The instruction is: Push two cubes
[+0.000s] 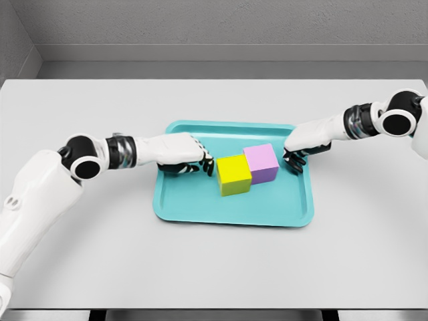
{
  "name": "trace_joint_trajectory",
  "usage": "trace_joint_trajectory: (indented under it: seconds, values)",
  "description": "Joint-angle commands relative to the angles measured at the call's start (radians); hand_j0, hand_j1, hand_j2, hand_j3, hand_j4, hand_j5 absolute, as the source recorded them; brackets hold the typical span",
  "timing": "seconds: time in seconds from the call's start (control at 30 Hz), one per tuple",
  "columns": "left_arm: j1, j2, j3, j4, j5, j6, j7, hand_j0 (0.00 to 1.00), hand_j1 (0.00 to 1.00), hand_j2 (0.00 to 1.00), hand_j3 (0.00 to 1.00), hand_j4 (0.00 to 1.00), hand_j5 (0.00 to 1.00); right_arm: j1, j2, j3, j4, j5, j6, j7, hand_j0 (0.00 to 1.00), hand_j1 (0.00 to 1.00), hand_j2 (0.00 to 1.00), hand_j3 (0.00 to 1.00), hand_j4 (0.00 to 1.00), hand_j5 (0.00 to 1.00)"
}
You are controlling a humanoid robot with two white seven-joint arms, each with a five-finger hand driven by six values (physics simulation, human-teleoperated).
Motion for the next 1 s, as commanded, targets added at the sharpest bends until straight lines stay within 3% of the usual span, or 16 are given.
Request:
trace_joint_trajectory:
  seconds: [0.0,0.1,0.23,0.33,0.37,0.5,0.67,0.8,0.83,0.9,0.97]
  values:
    - [0.000,0.024,0.004,-0.022,0.015,0.003,0.000,0.50,0.50,0.50,0.50,0.50,0.50,-0.005,-0.021,0.002,0.007,0.147,-0.005,-0.024,0.15,0.15,0.15,0.15,0.15,0.15]
    - [0.000,0.050,0.007,-0.045,0.043,0.003,0.000,0.50,0.50,0.50,0.50,0.50,0.50,-0.018,-0.058,0.003,-0.029,0.144,-0.005,-0.024,0.15,0.15,0.15,0.15,0.15,0.15]
    - [0.020,0.172,0.007,-0.260,0.167,0.003,0.000,0.50,0.50,0.50,0.50,0.50,0.50,-0.025,-0.075,0.005,-0.061,0.144,-0.005,-0.024,0.15,0.15,0.15,0.15,0.15,0.15]
    - [0.115,0.245,0.060,-0.441,0.255,0.003,0.000,0.52,0.52,0.52,0.52,0.52,0.52,-0.025,-0.075,0.006,-0.061,0.144,-0.005,-0.024,0.16,0.16,0.16,0.16,0.16,0.16]
    - [0.136,0.245,0.060,-0.459,0.284,0.003,0.000,0.52,0.52,0.52,0.52,0.52,0.52,-0.025,-0.075,0.006,-0.061,0.144,-0.005,-0.024,0.16,0.16,0.16,0.16,0.16,0.16]
    - [0.160,0.288,0.084,-0.475,0.298,0.003,0.000,0.52,0.52,0.52,0.52,0.52,0.52,-0.038,-0.073,0.005,-0.053,0.141,-0.005,-0.024,0.16,0.16,0.16,0.16,0.16,0.16]
    - [0.181,0.274,0.070,-0.472,0.298,0.003,0.000,0.56,0.56,0.56,0.56,0.56,0.56,-0.055,-0.049,0.002,0.005,0.141,-0.005,-0.024,0.16,0.16,0.16,0.16,0.16,0.16]
    - [0.184,0.139,0.030,-0.444,0.285,0.003,0.000,0.61,0.61,0.61,0.61,0.61,0.61,-0.089,-0.012,0.000,0.014,0.141,-0.005,-0.024,0.16,0.16,0.16,0.16,0.16,0.16]
    - [0.184,0.134,0.027,-0.443,0.284,0.003,0.000,0.59,0.59,0.59,0.59,0.59,0.59,-0.098,0.000,0.000,0.014,0.143,-0.005,-0.024,0.16,0.16,0.16,0.16,0.16,0.16]
    - [0.183,0.096,-0.043,-0.439,0.282,0.003,0.000,0.56,0.56,0.56,0.56,0.56,0.56,-0.109,0.026,0.000,0.013,0.146,0.000,-0.024,0.16,0.16,0.16,0.16,0.16,0.16]
    - [0.183,0.071,-0.054,-0.441,0.282,0.003,0.000,0.55,0.55,0.55,0.55,0.55,0.55,-0.114,0.034,0.000,0.010,0.146,0.000,-0.024,0.15,0.15,0.15,0.15,0.15,0.15]
